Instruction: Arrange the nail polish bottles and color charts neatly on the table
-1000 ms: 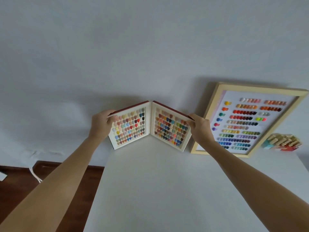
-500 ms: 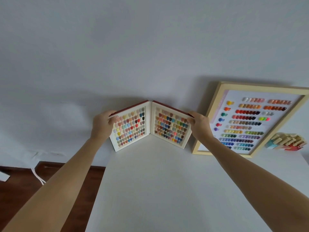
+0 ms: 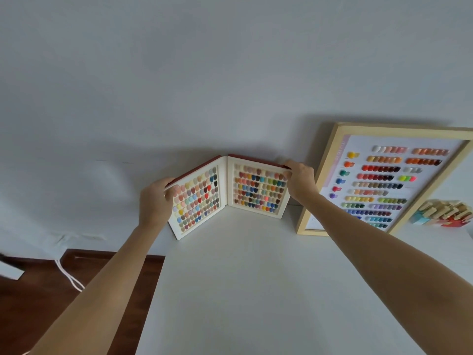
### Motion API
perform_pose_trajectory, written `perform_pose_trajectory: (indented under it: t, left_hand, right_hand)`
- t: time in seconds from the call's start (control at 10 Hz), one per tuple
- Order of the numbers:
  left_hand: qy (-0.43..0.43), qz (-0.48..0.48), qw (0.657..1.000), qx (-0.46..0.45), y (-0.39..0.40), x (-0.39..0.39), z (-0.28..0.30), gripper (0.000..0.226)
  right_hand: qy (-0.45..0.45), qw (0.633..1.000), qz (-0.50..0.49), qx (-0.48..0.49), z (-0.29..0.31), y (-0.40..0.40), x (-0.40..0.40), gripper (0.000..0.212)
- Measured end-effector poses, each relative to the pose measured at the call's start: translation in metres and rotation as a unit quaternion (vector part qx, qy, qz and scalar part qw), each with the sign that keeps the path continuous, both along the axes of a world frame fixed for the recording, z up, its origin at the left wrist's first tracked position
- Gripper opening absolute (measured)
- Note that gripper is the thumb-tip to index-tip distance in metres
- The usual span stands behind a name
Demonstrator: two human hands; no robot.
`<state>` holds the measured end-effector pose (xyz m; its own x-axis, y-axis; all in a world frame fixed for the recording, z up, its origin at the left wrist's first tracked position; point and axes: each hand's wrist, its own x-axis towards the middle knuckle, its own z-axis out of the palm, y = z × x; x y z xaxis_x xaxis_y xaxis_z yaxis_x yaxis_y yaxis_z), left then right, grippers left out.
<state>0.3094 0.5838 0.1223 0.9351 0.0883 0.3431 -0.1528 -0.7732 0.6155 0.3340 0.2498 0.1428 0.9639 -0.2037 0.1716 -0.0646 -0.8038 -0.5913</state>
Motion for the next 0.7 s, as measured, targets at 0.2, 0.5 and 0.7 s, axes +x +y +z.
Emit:
perform_pose_trajectory:
  t: [0.2, 0.5, 0.7]
  left_hand:
    - [0.014, 0.014, 1.0, 0.012, -0.001, -0.003, 0.004, 0.028]
    - [0.021, 0.025, 0.999, 0.026, -0.001, -0.008, 0.012, 0.044]
    - [0.003, 0.036, 0.999, 0.037, -0.001, -0.013, 0.018, 0.045]
  right_hand:
    - [0.015, 1.0, -0.01, 0.001, -0.001, 0.002, 0.002, 0.021]
    - [0.007, 0.999, -0.035, 0.013, 0.002, 0.008, -0.003, 0.031]
    - [-0.022, 0.999, -0.03, 0.019, 0.012, 0.012, -0.014, 0.035]
